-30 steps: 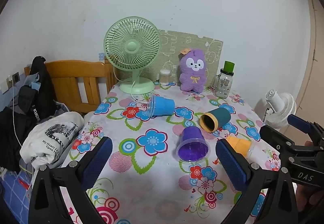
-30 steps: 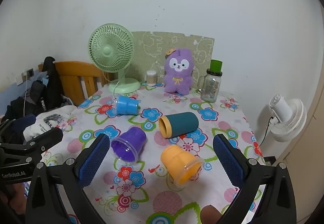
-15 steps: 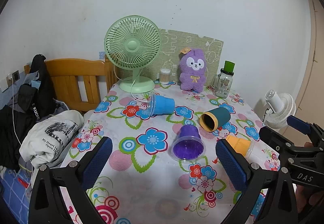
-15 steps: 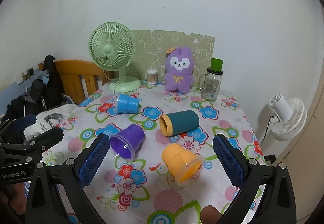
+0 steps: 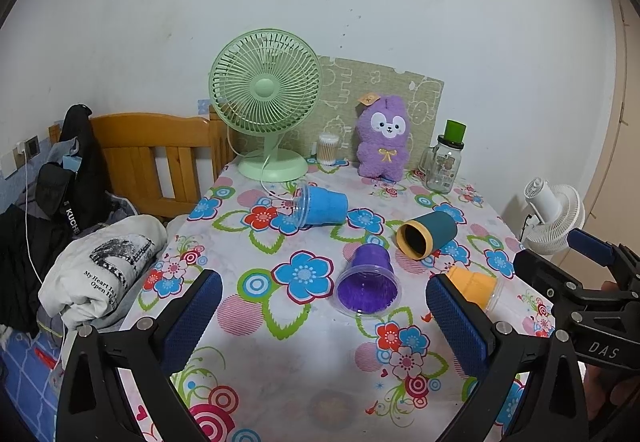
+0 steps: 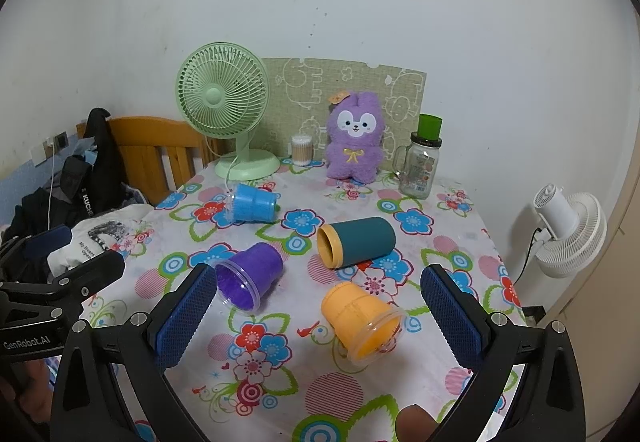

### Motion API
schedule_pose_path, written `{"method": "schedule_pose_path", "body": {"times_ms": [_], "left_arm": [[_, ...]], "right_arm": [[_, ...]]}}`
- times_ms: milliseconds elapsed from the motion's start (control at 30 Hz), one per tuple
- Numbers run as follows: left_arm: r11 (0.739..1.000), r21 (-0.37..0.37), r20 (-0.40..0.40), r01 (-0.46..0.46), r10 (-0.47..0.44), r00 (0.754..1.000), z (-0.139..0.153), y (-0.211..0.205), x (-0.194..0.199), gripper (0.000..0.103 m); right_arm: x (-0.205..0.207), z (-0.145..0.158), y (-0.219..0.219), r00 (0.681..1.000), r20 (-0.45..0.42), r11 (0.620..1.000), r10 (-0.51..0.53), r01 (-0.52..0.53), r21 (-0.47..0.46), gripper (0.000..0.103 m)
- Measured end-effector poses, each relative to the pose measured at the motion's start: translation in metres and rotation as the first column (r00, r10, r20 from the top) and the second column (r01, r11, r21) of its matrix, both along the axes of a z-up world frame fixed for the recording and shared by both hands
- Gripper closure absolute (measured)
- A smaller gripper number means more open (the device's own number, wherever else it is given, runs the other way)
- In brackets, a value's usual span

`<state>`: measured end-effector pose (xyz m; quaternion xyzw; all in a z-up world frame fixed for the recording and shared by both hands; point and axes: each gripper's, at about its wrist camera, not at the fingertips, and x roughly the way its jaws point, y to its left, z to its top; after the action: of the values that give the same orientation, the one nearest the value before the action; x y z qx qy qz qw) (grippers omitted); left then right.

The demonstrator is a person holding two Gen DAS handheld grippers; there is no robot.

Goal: Flip cup upside down

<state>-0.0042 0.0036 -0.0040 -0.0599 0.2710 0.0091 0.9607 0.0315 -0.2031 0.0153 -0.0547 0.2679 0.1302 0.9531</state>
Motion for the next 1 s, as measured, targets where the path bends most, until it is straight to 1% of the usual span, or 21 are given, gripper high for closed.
{"method": "schedule_pose_path", "body": {"times_ms": [333,533,633,767,833,900,1000], "left_arm": [[1.000,-0.004,-0.003,-0.005,0.005,1.000,0.001,0.003,-0.001,0.000],[1.000,-0.017,-0.018,-0.012,0.012,1.000,-0.003,0.009,0.003,0.000],[1.000,-0.024,-0.032,-0.016,0.016,0.999,-0.008,0.015,0.008,0.000],[0.999,-0.034,-0.060,-0.026,0.024,0.998,-0.019,0.027,0.018,0.000],[0.999,-0.031,-0.084,-0.023,0.020,0.996,-0.026,0.032,0.027,0.000],[1.000,-0.014,-0.100,-0.026,0.025,0.995,-0.031,0.037,0.036,0.000],[0.999,-0.011,-0.131,-0.032,0.030,0.991,-0.040,0.046,0.050,0.000]], "right_arm": [[0.002,-0.003,0.005,1.000,-0.013,1.000,0.010,-0.010,-0.002,0.000],[0.010,-0.009,0.013,0.998,-0.049,1.000,0.026,-0.027,-0.010,0.000],[0.023,-0.017,0.021,0.995,-0.091,0.999,0.040,-0.041,-0.008,0.000],[0.055,-0.030,0.035,0.984,-0.172,0.999,0.042,-0.043,0.001,0.000],[0.071,-0.035,0.044,0.981,-0.194,0.999,0.032,-0.037,-0.025,0.000],[0.089,-0.043,0.059,0.978,-0.209,0.996,0.020,-0.037,-0.078,0.000],[0.106,-0.054,0.071,0.970,-0.240,0.995,0.037,-0.058,-0.080,0.000]]}}
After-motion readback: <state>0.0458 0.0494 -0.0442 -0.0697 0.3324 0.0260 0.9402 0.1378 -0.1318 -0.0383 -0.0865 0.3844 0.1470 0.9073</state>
